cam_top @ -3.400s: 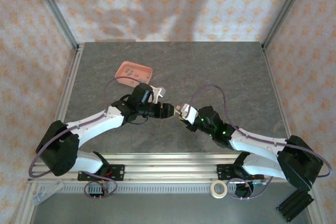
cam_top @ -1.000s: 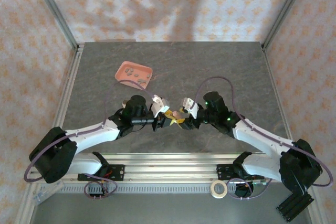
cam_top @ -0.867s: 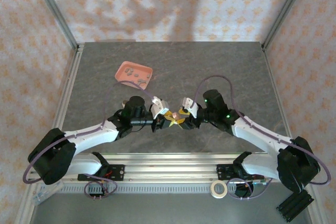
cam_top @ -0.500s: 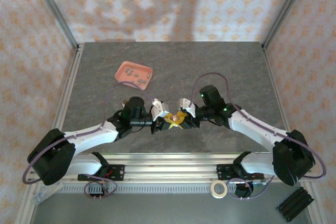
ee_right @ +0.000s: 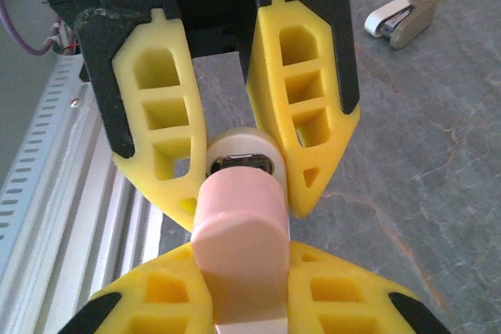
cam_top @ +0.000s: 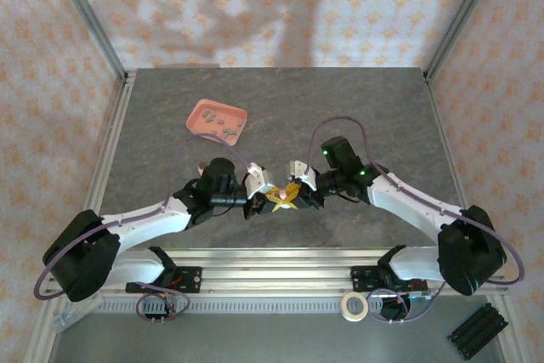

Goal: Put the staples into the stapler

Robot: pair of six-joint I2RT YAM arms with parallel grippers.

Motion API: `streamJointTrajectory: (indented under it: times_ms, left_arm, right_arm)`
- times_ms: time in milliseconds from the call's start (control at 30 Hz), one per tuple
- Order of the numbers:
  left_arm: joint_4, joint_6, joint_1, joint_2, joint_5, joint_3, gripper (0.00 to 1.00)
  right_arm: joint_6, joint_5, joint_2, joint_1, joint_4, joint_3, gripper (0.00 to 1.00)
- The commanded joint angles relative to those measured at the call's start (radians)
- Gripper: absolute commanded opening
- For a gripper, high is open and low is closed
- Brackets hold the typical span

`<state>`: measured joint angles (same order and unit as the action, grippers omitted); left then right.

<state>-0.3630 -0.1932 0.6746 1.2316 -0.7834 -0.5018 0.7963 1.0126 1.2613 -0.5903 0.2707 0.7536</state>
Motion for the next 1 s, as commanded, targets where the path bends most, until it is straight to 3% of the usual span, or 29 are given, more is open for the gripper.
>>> streamJointTrajectory:
  times_ms: [0,333,967]
  left_arm:
    - [-0.007,-0.036,0.005,-0.041,0.112,0.015,0.2]
    - [-0.008,0.002,0.005,-0.066,0.21,0.046,0.45]
    - [-0.163,0.146,0.005,-0.044,0.226,0.052,0.49]
  right_arm:
    - [-0.078,-0.045,-0.072,-0.005,-0.085,-0.046,0.11]
    - [-0.107,-0.173,-0.149,-0.005,-0.154,-0.101,0.08]
    - [-0.104,-0.159,-0.123,-0.019,-0.178,-0.112,0.07]
